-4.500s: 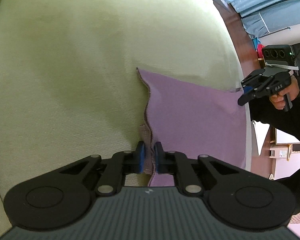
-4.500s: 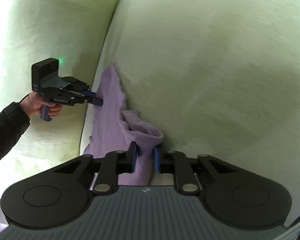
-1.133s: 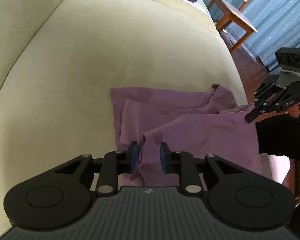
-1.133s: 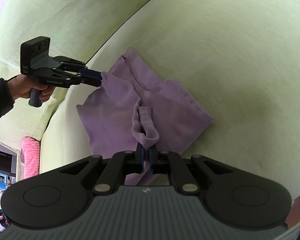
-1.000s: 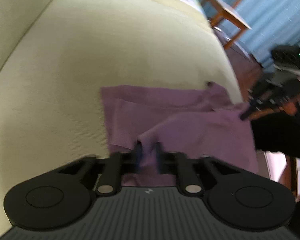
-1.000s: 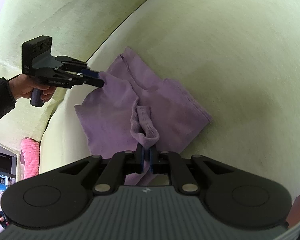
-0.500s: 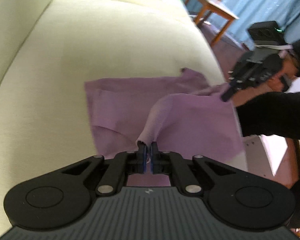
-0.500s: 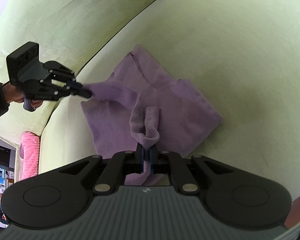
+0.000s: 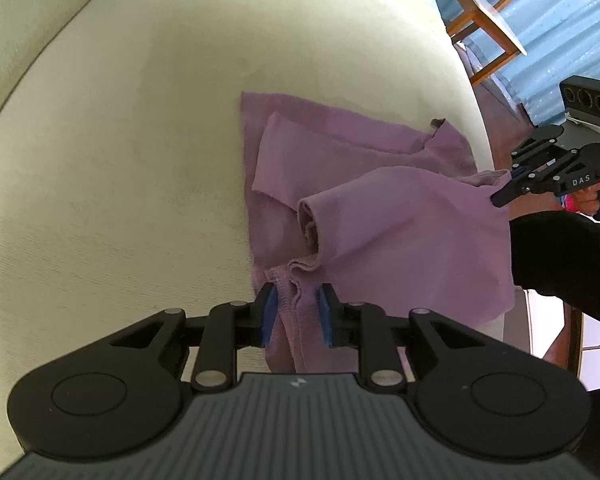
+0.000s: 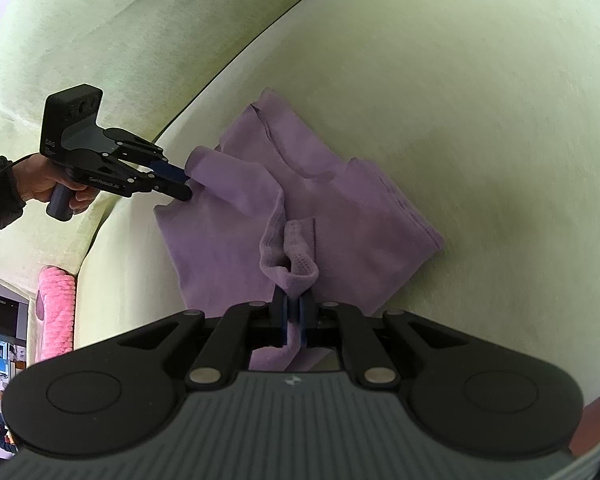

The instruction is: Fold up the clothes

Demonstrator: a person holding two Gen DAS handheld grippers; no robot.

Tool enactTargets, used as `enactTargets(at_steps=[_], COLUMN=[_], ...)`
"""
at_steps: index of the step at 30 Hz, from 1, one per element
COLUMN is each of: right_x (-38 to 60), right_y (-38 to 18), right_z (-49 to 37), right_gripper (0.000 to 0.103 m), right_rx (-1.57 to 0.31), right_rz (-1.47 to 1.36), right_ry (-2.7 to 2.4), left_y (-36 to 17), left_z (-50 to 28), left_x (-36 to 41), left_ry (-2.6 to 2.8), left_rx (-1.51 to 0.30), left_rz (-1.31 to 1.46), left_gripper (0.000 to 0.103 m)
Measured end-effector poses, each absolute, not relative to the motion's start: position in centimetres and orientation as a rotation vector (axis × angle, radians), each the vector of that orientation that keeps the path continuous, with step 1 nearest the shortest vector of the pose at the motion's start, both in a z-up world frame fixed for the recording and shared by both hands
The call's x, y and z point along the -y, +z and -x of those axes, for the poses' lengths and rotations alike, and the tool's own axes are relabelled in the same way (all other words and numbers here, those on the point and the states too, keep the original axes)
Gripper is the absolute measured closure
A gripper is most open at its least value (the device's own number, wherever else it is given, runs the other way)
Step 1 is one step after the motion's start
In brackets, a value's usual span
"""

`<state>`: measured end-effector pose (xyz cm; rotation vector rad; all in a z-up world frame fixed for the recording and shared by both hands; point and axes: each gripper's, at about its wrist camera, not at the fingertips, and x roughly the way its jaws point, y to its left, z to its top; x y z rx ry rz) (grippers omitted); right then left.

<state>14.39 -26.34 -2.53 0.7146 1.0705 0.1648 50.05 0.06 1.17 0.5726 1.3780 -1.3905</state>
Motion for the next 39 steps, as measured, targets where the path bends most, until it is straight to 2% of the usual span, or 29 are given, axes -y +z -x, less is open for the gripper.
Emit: enactTargets(at_steps=[11, 16, 18, 19, 20, 24, 32, 35, 39], right_x=[25.8, 25.6, 25.6, 25.5, 25.5, 25.4, 24.3, 24.3, 25.0], right_y=[-1.8, -1.9, -1.9, -1.9, -1.9, -1.8, 0.3, 1.9, 1.6], right_z=[-14.7, -14.9, -14.9, -14.9, -14.9, -14.9, -14.8, -14.6, -14.9], right_gripper=[0.099, 0.098, 0.098, 0.098, 0.098, 0.098, 0.099, 0.099, 0.099], right_rx=[-1.065, -1.071, -1.073, -1.072, -1.071, -1.065, -1.015, -0.948, -0.941], right_rz=[-0.708, -0.714, -0.714, -0.716, -0.717, -0.719, -0.63, -0.588, -0.611], right_ry=[0.162, 0.155, 0.153, 0.151, 0.149, 0.144, 0.144, 0.114, 0.079], left_y=[1.3, 0.4, 0.3, 0.4, 0.4, 0.6, 4.7, 5.1, 3.1], left_z=[-50.5, -51.2, -51.4, -51.3, -51.2, -50.8, -49.3, -49.6, -50.0], left_x=[0.0, 0.1, 0.3, 0.3, 0.3, -0.3, -2.2, -2.1, -1.3], left_ry=[-1.383, -1.353, -1.35, -1.353, -1.356, -1.367, -1.451, -1.446, -1.415], left_rx=[-1.417, -1.513, -1.542, -1.533, -1.524, -1.483, -1.195, -1.155, -1.205], left_rz=[-0.582, -0.514, -0.503, -0.511, -0.52, -0.497, -0.468, -0.452, -0.461], left_gripper=[0.076, 0.076, 0.081, 0.081, 0.088, 0.099, 0.099, 0.099, 0.099])
